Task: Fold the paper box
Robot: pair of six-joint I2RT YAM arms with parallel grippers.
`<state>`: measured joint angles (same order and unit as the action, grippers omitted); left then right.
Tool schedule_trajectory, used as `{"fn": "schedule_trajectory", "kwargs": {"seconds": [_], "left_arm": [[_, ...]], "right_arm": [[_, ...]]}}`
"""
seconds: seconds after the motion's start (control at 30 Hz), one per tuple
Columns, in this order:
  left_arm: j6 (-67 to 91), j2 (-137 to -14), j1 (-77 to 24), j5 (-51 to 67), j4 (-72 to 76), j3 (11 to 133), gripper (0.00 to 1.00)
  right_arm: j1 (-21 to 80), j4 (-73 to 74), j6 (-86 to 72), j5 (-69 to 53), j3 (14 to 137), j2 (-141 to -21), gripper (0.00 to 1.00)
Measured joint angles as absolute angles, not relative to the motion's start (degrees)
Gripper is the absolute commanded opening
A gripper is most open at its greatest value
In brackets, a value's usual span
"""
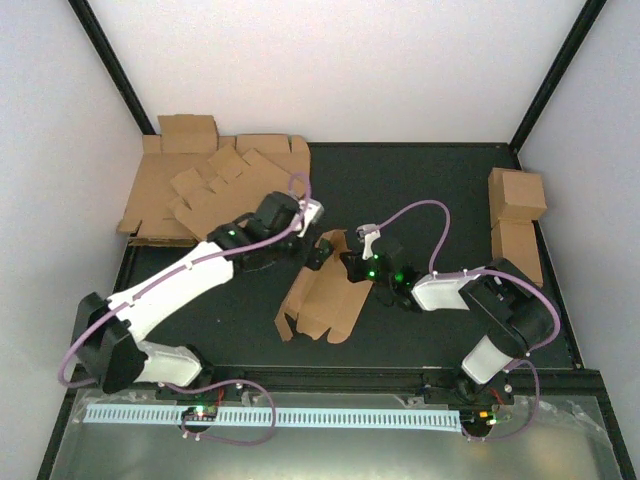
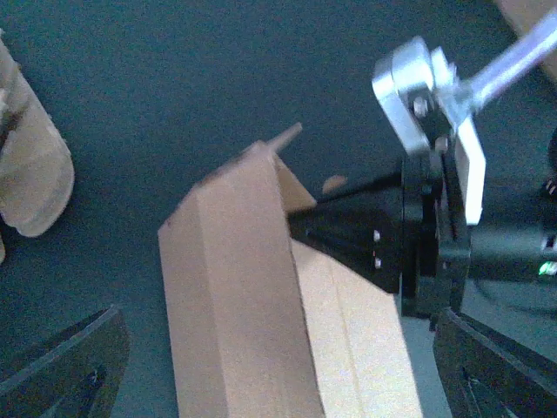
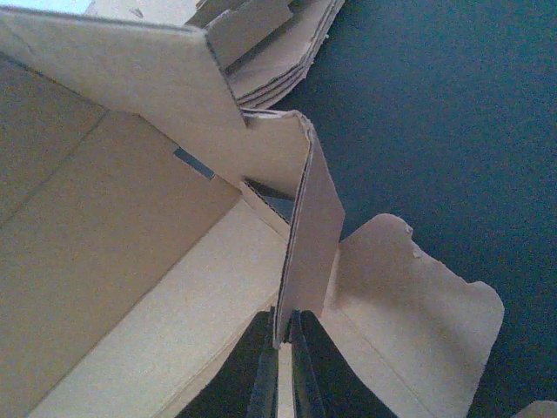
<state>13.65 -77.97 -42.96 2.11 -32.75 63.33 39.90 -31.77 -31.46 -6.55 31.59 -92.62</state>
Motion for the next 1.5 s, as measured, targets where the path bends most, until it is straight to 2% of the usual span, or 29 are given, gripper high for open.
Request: {"fn": "schedule_trajectory", "kwargs": {"seconds": [0.1,0.23,0.33,0.67,1.07,1.37,1.5], "left_arm": [[15.5,-74.8,-38.1,8.3,-29.8,61.6,0.93],[18.4,-72.2,-32.0,15.5,-26.9,57.1,0.81],[20.3,-71.7,-28.5,19.6,-25.3,53.7,0.79],[22.7,-72.4,-26.0,28.9,-21.8,48.7,0.8],[22.3,-77.3,-26.0,31.9,-20.5,47.3,0.79],[21.2,-78.5,-26.0,32.2,-20.4,47.2,0.91],[21.1,-77.8,-26.0,32.5,-20.1,46.6,0.92]], "right_arm": [[40.0,-31.5,-31.4,-6.5,31.8,-92.6,0.09],[40.2,-31.1,-31.2,-6.5,32.0,-92.6,0.09],[40.3,-31.0,-31.1,-6.5,32.0,-92.6,0.09],[40.5,-30.7,-30.9,-6.5,32.1,-92.6,0.09],[41.2,-30.2,-30.5,-6.2,32.8,-92.6,0.09],[41.5,-29.7,-30.3,-6.1,33.1,-92.6,0.08],[41.8,-28.1,-29.9,-5.6,33.9,-92.3,0.09]]}}
